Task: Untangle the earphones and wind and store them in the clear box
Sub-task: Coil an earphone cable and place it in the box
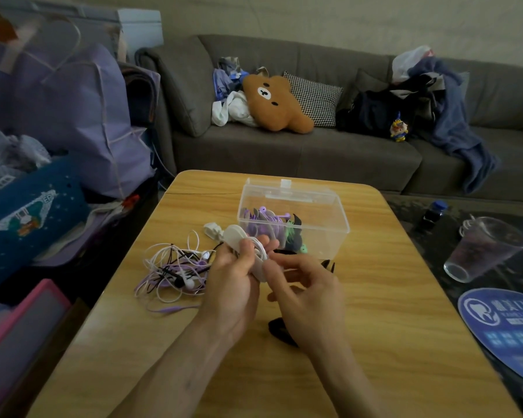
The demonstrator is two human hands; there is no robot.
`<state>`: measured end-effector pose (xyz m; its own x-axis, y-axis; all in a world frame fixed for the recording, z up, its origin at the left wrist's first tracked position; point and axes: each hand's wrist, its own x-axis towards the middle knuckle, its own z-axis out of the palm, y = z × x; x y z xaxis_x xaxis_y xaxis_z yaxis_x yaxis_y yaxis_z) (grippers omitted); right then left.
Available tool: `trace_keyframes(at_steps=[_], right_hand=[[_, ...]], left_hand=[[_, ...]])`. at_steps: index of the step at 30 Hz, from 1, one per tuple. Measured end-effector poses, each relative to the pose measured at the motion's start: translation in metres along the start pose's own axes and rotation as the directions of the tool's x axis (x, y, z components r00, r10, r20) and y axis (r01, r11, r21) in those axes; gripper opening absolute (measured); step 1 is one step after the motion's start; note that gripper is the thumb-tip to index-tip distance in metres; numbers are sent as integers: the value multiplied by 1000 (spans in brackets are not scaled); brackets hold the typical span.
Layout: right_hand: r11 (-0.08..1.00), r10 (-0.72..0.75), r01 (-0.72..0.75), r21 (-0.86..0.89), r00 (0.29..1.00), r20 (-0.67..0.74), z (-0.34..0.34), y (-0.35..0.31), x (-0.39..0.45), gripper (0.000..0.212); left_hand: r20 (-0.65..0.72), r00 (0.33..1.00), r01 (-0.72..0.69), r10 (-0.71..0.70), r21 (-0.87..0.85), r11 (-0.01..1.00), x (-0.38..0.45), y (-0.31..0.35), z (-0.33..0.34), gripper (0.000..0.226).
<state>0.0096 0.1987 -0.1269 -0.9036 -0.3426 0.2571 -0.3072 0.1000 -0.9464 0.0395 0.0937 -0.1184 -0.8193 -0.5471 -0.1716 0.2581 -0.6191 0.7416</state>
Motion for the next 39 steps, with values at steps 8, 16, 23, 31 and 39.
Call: trace_keyframes(at_steps=[8,16,23,31,39], right_hand=[[995,90,-92,31,994,67,4,2,-1,13],[959,185,-224,173,958,218,-7,-2,0,22],[950,145,-201,240,962,231,1,-6,-4,19],[942,186,-208,265,977,108,-2,-5,-2,13],[986,146,-152,-63,986,-82,-39,-9,26,9]], left_hand=[[86,991,-119,107,146,982,-7,3,-6,29],[272,933,-338,237,433,835,-11,2,-12,27],[193,965,-223,179,239,945,-7,1,-14,31],[244,958,-237,152,370,898,-7,6,-7,33],[372,911,-412,176,823,391,2,21,-19,39]])
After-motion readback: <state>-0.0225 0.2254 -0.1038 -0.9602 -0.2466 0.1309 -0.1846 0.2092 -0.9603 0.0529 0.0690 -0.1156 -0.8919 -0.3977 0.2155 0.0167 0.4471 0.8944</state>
